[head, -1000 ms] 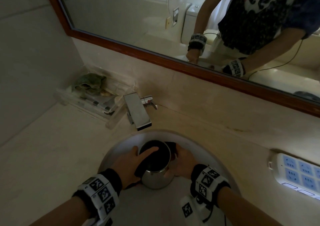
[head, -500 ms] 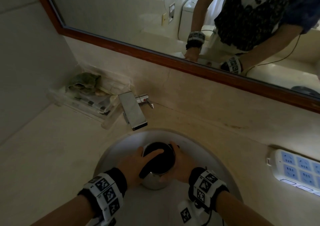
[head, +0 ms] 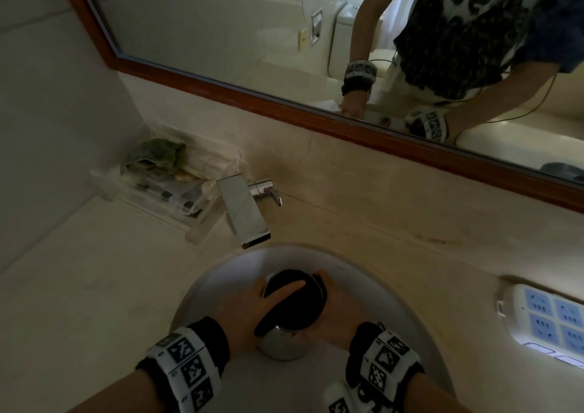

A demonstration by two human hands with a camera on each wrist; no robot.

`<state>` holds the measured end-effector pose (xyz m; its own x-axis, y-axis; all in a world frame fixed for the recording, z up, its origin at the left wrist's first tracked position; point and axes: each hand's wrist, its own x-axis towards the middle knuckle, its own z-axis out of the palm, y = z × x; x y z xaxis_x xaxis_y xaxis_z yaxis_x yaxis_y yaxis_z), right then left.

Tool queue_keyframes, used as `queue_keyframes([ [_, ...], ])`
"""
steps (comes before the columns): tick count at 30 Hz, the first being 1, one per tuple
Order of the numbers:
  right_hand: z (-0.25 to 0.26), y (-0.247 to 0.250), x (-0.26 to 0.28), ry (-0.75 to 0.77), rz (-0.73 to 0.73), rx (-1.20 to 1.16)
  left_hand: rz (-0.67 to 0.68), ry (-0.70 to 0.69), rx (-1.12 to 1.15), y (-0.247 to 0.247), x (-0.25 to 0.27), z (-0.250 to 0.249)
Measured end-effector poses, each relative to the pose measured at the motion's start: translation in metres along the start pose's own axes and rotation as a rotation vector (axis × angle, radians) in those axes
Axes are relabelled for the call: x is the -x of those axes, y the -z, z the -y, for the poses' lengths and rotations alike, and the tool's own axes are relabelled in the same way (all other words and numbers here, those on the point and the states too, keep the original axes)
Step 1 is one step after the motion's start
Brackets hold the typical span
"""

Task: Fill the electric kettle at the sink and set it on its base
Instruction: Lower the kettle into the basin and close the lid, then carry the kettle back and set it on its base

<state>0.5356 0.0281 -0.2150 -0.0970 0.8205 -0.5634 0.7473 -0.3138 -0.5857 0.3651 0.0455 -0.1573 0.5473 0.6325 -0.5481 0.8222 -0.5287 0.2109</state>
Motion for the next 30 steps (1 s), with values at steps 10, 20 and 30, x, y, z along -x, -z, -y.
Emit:
queue_keyframes([
  [10, 0.0, 0.026, 0.021, 0.061, -0.03, -0.034, -0.117, -0.07, 0.123, 0.009, 0.012, -0.012],
  [20, 0.003, 0.061, 0.139, 0.032, -0.346, -0.113, -0.331, -0.362, -0.025, 0.053, 0.069, -0.079],
  [30, -0.023, 0.072, 0.307, -0.214, -0.701, -0.22, -0.43, -0.884, 0.069, 0.064, 0.09, -0.176],
])
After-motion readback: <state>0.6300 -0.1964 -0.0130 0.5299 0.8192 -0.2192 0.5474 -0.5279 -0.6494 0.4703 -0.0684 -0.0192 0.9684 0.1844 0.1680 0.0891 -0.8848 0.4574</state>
